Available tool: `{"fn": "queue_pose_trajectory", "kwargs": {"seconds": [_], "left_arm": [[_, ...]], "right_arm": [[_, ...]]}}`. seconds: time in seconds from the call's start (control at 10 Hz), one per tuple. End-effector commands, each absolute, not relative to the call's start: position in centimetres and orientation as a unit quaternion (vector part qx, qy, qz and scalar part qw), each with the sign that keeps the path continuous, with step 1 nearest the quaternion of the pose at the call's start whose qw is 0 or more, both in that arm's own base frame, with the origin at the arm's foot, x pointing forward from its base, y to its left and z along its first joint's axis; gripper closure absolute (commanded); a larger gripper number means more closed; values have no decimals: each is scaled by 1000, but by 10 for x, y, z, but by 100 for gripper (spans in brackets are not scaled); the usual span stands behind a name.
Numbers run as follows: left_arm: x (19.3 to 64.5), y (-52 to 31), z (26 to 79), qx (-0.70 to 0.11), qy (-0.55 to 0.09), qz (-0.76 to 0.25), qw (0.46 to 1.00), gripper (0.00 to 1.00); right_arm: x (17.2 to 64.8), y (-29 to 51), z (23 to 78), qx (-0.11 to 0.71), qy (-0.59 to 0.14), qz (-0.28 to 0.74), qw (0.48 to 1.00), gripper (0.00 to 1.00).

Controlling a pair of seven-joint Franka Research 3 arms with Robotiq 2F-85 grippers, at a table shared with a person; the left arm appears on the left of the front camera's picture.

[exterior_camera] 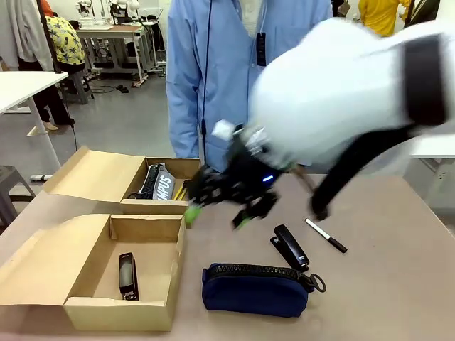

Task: Place items inside the box.
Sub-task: Pick up a Pencil pouch or Stapler and place it inside the Mailer Box closest to the robot.

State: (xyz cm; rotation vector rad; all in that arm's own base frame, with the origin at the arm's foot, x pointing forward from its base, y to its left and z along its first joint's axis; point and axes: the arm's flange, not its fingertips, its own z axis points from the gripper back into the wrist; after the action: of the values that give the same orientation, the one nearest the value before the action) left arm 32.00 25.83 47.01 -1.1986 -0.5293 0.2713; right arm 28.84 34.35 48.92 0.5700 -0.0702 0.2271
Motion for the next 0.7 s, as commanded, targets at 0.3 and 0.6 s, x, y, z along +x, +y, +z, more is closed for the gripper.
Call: {"fn": "queue_pose_trajectory", "kwargs": {"seconds": [0.3,0.6], "left_arm": [[319,257,471,-559,-253,116,781,0],[319,257,471,-559,-253,116,781,0]], "right_arm": [[287,12,516,481,-89,-153,859,0],[254,-87,418,630,-96,-211,741,0]]}}
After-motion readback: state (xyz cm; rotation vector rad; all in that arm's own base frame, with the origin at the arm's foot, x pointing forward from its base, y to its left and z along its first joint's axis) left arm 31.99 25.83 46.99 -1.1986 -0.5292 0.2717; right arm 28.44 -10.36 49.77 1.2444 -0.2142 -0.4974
